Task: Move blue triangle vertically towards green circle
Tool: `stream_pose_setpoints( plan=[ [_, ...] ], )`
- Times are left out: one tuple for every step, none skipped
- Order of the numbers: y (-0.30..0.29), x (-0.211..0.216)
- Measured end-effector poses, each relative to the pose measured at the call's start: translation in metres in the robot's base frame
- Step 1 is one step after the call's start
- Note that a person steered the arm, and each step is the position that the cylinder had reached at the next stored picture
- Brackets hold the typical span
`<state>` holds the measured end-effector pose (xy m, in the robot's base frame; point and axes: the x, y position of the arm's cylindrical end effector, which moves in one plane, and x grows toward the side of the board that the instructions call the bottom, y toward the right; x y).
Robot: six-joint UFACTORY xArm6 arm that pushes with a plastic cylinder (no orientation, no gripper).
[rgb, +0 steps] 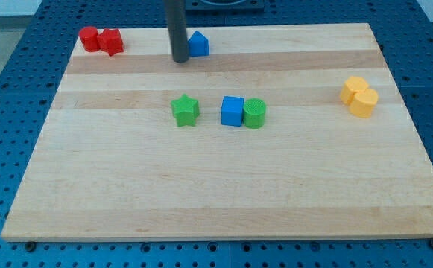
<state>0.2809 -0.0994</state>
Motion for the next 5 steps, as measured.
stream_pose_setpoints(
  plan=[
    [0.002, -0.026],
    [0.035, -0.033],
    [0.063, -0.033],
    [0.075, -0.033],
    [0.084, -0.033]
  ],
)
